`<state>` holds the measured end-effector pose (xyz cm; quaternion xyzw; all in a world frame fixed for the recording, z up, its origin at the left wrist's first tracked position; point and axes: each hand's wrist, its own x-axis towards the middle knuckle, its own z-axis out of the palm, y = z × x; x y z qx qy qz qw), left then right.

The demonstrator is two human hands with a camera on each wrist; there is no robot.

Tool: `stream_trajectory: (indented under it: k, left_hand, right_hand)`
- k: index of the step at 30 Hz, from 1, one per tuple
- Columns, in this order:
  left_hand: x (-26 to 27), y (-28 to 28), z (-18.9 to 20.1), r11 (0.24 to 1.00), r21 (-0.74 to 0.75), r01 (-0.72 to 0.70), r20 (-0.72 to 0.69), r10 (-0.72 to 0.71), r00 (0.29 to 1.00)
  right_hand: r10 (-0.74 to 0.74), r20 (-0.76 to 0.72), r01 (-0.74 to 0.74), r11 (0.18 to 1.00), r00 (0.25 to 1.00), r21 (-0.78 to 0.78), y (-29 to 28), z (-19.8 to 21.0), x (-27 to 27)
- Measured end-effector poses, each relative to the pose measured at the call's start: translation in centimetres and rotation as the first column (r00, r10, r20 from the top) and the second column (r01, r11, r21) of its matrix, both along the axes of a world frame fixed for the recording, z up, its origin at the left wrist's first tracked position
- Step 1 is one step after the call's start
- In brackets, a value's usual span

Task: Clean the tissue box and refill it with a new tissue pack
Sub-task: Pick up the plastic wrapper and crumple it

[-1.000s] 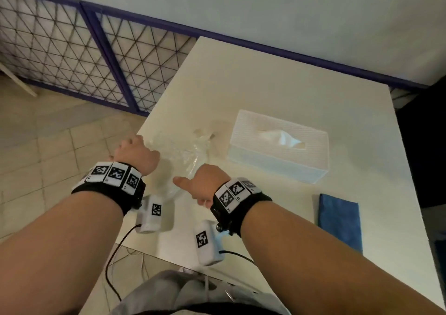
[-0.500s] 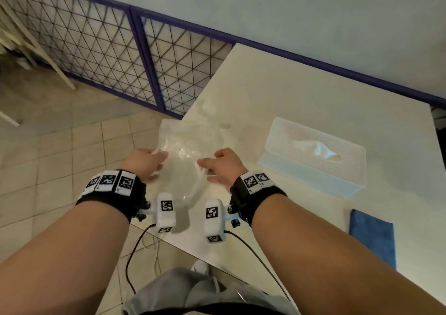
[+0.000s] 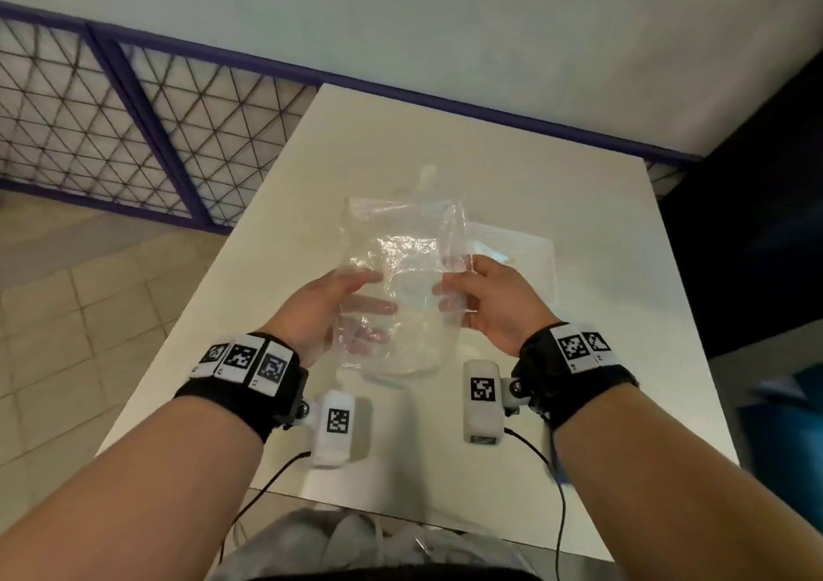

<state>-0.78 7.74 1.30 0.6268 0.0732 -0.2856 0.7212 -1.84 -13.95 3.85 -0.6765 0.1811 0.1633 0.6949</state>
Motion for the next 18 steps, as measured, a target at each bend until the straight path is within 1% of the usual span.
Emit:
stream_trajectory:
  k: [3, 5, 7, 9, 11, 13, 16, 18]
  left_hand:
    - [-0.1, -2.6, 0.1, 0.997, -0.05, 0.063, -0.009, -0.064, 0.998]
    - [-0.1, -3.9, -0.1, 0.994, -0.025, 0.103, 0.046, -0.101, 0.994]
    - [-0.2, -5.1, -0.4, 0.996, 0.024, 0.084, 0.109, -0.086, 0.99]
    - [-0.5, -6.1, -0.5, 0.999, -0.005, 0.05, 0.114, -0.049, 0.992]
    - [-0.8, -7.0, -0.6, 0.996, -0.078, 0.04, 0.067, -0.035, 0.997]
    - [-1.1, -7.6, -0.7, 0.988, -0.141, 0.056, 0.027, -0.053, 0.998]
    - [-1.5, -8.4, -0.7, 0.987, -0.127, 0.099, 0.032, -0.096, 0.995]
    - [-1.5, -8.7, -0.5, 0.99, -0.101, 0.094, 0.031, -0.091, 0.995]
  right_hand:
    - [0.013, -0.017, -0.013, 1.0, 1.0, -0.025, -2.9, 0.7, -2.2]
    - [-0.015, 0.009, 0.015, 0.999, 1.0, -0.03, -4.4, 0.7, -3.5]
    - [-0.08, 0.04, 0.08, 0.997, 0.996, -0.003, -5.7, 0.5, -4.6]
    - [-0.145, 0.057, 0.14, 0.986, 0.988, 0.086, -6.6, 0.2, -5.4]
    - [-0.183, 0.055, 0.17, 0.966, 0.982, 0.194, -7.2, 0.3, -6.2]
    - [-0.233, 0.041, 0.216, 0.944, 0.972, 0.249, -7.8, 0.3, -6.7]
    - [-0.342, -0.024, 0.332, 0.887, 0.939, 0.32, -8.4, 0.3, -7.1]
    - [-0.326, -0.072, 0.326, 0.852, 0.943, 0.409, -9.1, 0.0, -7.2]
